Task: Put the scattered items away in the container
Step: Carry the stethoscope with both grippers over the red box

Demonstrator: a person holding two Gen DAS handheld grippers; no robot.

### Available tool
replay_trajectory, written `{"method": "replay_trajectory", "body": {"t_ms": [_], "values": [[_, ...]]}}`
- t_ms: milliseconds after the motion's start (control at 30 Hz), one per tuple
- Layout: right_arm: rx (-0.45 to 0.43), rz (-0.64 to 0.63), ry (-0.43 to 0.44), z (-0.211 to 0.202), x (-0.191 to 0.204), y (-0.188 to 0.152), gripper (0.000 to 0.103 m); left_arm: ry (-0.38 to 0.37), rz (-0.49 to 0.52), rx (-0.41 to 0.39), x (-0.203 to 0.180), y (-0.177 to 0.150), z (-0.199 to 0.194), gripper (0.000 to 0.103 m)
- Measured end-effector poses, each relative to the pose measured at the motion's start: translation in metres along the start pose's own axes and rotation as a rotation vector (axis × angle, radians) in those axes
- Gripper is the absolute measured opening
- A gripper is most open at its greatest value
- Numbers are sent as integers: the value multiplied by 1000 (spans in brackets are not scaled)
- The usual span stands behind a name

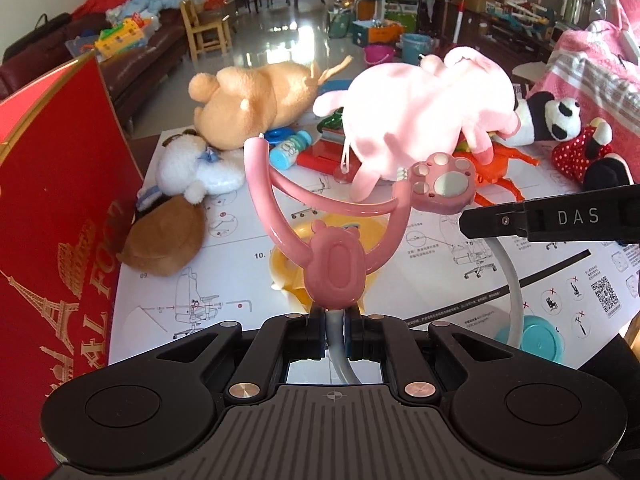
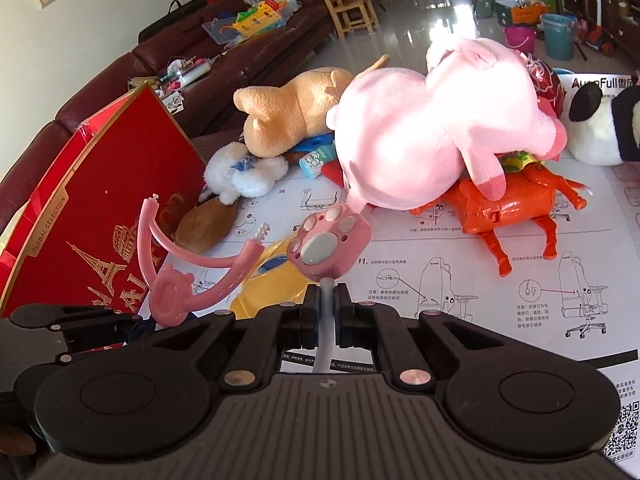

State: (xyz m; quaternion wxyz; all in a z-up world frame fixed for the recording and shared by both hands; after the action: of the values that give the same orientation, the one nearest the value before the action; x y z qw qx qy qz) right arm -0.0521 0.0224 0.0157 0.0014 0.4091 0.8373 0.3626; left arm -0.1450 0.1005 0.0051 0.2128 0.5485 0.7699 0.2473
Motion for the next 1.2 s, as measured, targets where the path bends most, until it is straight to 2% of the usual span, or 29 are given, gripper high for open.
{"method": "replay_trajectory", "body": {"t_ms": [300, 600, 800, 967, 1200], "values": [[-72, -72, 20, -20, 21, 27, 8, 27, -19, -62, 11, 20, -21, 4], [-172, -194, 63, -35, 69, 72, 8, 75, -111, -170, 49, 47, -61, 4], [-240, -328, 123, -45, 128, 107, 8, 141, -203, -257, 94, 60, -105, 4], [-278, -457, 202, -40, 197, 132, 8, 231, -304, -314, 149, 61, -144, 5], [-268, -579, 295, -12, 288, 150, 8, 350, -419, -339, 218, 51, -178, 5]]}}
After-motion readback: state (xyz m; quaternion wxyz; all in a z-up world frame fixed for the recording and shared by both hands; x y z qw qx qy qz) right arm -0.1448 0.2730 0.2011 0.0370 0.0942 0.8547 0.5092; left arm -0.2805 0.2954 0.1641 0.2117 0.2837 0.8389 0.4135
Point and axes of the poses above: each gripper's, at about its wrist camera, not at the fingertips, and z roughly the way its jaws point, x to its left, y to its top, the point moved 2 cm from there along z, roughly the way its jaws point, and after that the axes turned 6 degrees about -y, right-handed, at the moved point
